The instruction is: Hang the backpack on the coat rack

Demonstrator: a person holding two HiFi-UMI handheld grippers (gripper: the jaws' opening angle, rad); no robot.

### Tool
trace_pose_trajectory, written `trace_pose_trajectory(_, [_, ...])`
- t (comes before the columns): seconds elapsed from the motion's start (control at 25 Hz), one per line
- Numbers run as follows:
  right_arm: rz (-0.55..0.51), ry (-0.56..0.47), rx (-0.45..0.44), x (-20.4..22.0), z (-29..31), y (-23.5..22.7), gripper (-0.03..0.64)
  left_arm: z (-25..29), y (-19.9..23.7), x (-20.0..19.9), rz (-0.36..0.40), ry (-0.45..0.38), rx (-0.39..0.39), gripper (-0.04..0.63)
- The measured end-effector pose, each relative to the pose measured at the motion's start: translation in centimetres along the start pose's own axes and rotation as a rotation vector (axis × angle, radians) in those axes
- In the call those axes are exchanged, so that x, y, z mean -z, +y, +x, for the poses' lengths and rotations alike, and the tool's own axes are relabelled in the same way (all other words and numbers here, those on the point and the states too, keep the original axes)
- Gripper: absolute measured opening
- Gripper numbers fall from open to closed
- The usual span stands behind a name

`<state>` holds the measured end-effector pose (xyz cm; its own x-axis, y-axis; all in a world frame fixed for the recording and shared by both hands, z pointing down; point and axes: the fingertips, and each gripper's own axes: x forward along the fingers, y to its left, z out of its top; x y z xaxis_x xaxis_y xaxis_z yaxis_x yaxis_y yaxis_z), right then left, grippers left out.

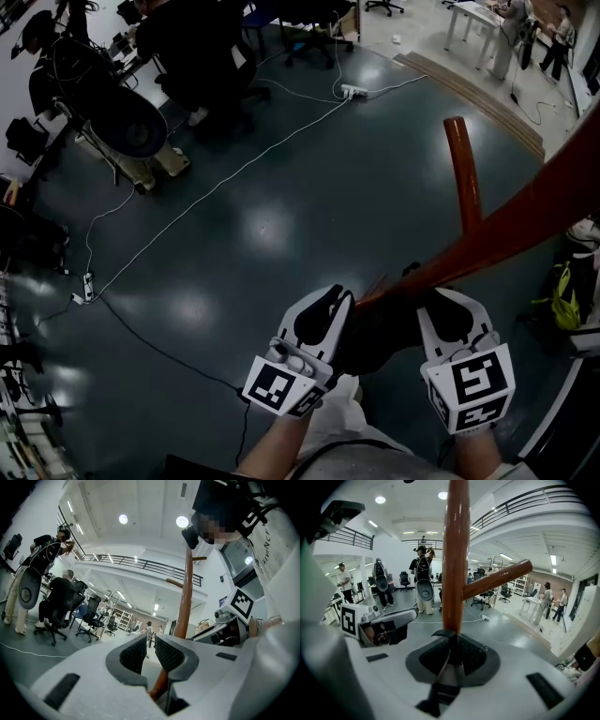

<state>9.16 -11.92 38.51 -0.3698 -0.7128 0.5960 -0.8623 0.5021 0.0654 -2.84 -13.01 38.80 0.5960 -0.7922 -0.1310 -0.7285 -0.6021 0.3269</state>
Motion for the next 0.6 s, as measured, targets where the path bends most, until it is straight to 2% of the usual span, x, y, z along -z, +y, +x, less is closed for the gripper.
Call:
trace_pose_trajectory(0.44, [-0.11, 0.07, -0.091, 0.16, 0.42, 0.95, 0.039, 0.03, 0.66, 0.3, -0.017, -0.004, -0.007, 0.061])
trace_pose_trajectory(0.6, [-0.147, 0.078, -0.102, 0.22, 0.38, 0.54, 0.06, 0.19, 0.48, 0.54, -0.022, -0.004, -0.008, 0.061])
